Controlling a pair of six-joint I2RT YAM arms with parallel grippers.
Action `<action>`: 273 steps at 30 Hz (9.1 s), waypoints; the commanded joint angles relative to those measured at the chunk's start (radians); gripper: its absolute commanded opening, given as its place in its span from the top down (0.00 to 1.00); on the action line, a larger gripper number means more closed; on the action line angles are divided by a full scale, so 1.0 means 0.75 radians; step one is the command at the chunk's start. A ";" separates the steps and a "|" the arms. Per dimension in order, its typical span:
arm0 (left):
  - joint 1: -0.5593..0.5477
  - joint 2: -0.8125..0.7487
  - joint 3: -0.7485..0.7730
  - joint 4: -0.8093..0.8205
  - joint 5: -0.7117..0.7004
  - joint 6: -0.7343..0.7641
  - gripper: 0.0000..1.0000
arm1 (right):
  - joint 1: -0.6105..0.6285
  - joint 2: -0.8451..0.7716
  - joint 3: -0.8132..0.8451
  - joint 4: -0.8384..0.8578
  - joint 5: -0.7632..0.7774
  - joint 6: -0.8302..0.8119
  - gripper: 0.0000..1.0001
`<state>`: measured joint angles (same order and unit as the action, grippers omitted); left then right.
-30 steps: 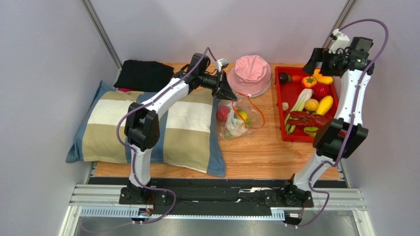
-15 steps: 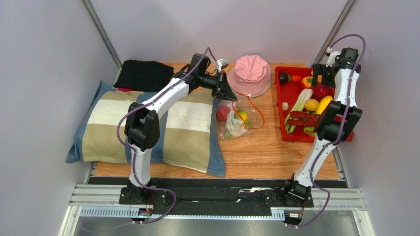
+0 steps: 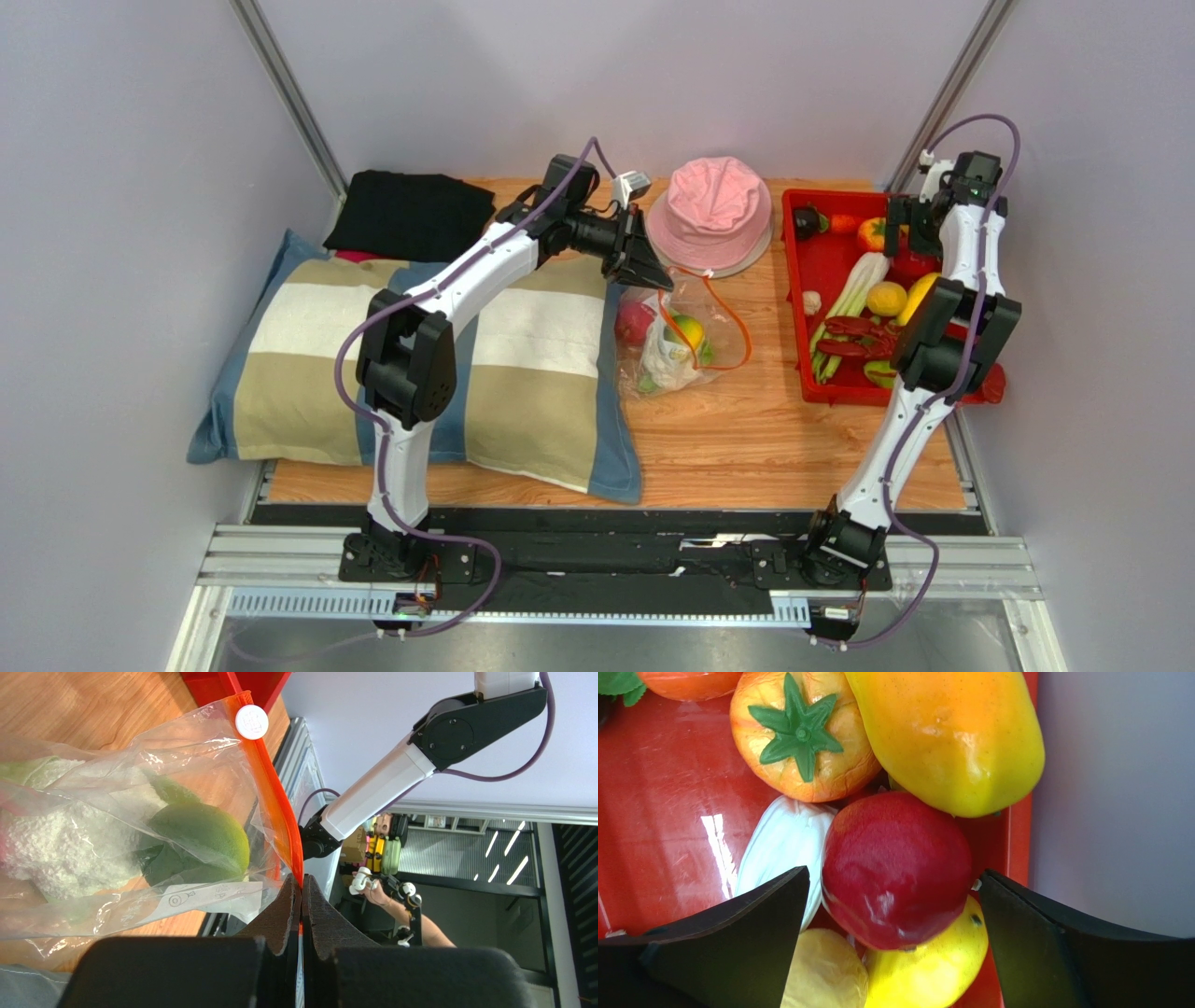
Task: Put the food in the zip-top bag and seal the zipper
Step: Pick up the fake fruit from the bin, then place the fake fruit in the zipper food storage bag, then adjust the zipper food storage bag at the center of the board, then pick up the fake fruit from the bin.
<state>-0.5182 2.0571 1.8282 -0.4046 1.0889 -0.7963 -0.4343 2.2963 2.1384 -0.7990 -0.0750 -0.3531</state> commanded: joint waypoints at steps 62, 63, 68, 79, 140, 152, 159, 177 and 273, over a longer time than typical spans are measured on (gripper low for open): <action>-0.002 -0.039 0.066 0.118 0.207 -0.157 1.00 | 0.808 -0.961 -0.818 0.065 -1.037 0.293 0.73; 0.000 -0.035 0.066 0.118 0.207 -0.157 1.00 | 0.808 -0.971 -0.826 0.055 -1.015 0.277 0.73; 0.010 -0.039 0.074 0.094 0.215 -0.143 1.00 | 0.782 -1.012 -0.853 0.006 -1.033 0.244 0.74; 0.022 -0.037 0.123 -0.017 0.217 -0.069 1.00 | 0.737 -1.049 -0.853 -0.145 -0.982 0.125 0.79; 0.043 -0.102 0.094 -0.214 0.123 0.075 1.00 | 0.765 -1.098 -1.191 -0.080 -1.002 0.323 1.00; -0.045 -0.227 0.391 -1.066 -0.789 0.959 0.92 | 0.735 -1.395 -1.076 -0.013 -1.150 0.722 1.00; -0.141 -0.131 0.456 -1.140 -0.812 0.998 0.88 | 0.741 -1.309 -1.170 0.016 -0.970 0.637 1.00; -0.113 -0.219 0.191 -1.103 -0.556 0.898 0.43 | 0.739 -1.233 -1.117 -0.088 -0.955 0.536 1.00; -0.017 0.020 0.497 -1.046 -0.358 0.837 1.00 | -0.006 -0.435 -0.589 0.290 0.290 0.448 0.67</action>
<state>-0.5350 2.0750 2.1517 -1.2015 0.8227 -0.1730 -0.4435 2.1284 1.7050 -0.5869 0.1986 -0.0376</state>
